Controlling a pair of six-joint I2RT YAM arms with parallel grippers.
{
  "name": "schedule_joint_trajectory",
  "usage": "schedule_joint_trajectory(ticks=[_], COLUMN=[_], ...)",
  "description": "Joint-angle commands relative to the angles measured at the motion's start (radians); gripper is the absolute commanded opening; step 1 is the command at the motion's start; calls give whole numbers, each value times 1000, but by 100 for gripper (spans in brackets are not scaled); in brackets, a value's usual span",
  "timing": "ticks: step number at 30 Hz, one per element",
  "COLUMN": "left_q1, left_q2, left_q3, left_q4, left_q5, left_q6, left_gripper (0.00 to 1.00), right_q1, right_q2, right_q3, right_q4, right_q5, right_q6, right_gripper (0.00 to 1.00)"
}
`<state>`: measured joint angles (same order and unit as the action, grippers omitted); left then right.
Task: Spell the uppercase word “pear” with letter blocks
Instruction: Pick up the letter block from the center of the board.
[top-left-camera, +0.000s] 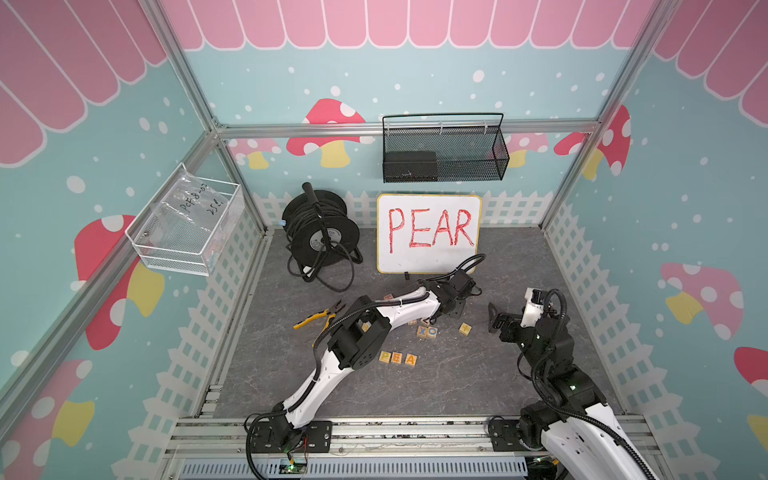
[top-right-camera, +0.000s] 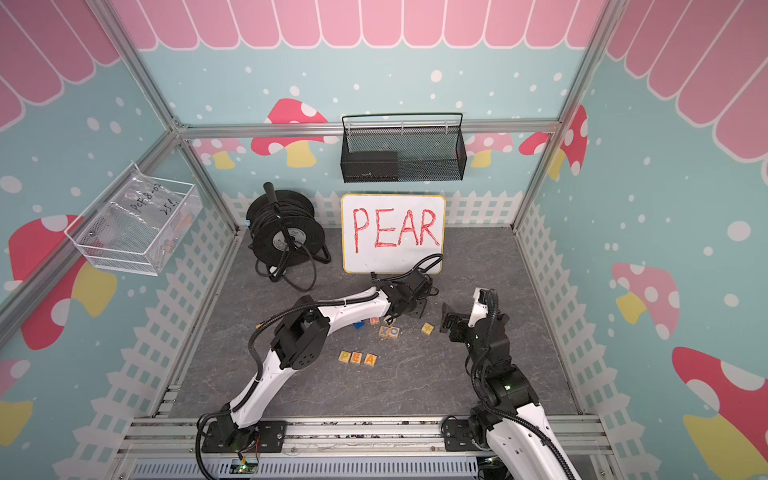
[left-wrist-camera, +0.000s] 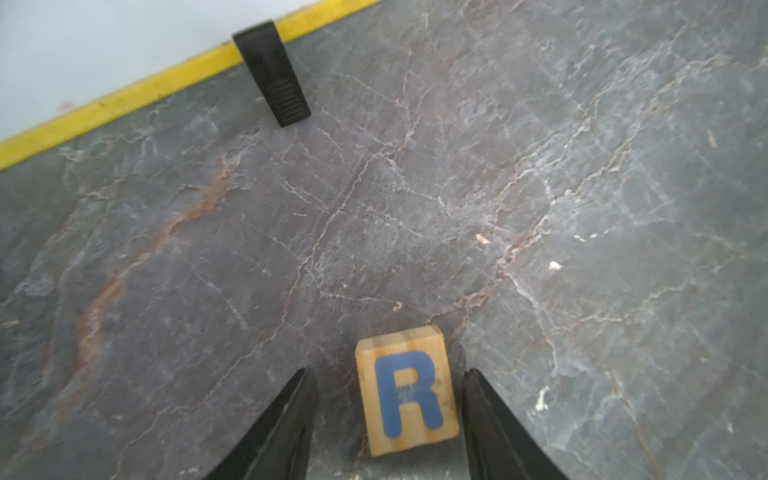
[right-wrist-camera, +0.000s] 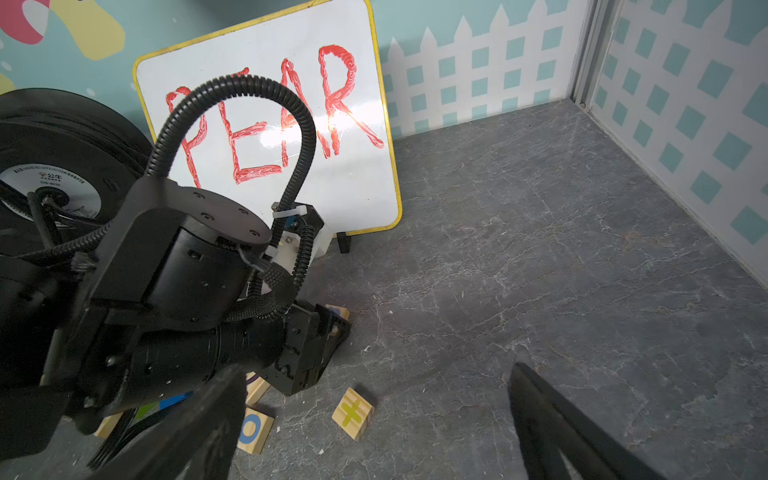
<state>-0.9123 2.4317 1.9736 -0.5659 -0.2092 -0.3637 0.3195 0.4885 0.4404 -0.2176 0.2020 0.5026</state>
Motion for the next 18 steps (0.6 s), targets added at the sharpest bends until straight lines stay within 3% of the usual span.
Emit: schedule_joint_trajectory(ticks=[1,18], left_q1=[-15,-39], left_q2=[41,44], left_q3=[32,62], left_q4=[-47,-86], left_q5=[-49,-135], left_q6=[-5,-3], left_gripper=[55,37], right_q1=[-2,-2], right_q2=[-10,-31], right_q3=[-10,-11], right_q4=[9,-6], right_q5=[17,29], right_q6=[5,9], right_gripper=[100,100])
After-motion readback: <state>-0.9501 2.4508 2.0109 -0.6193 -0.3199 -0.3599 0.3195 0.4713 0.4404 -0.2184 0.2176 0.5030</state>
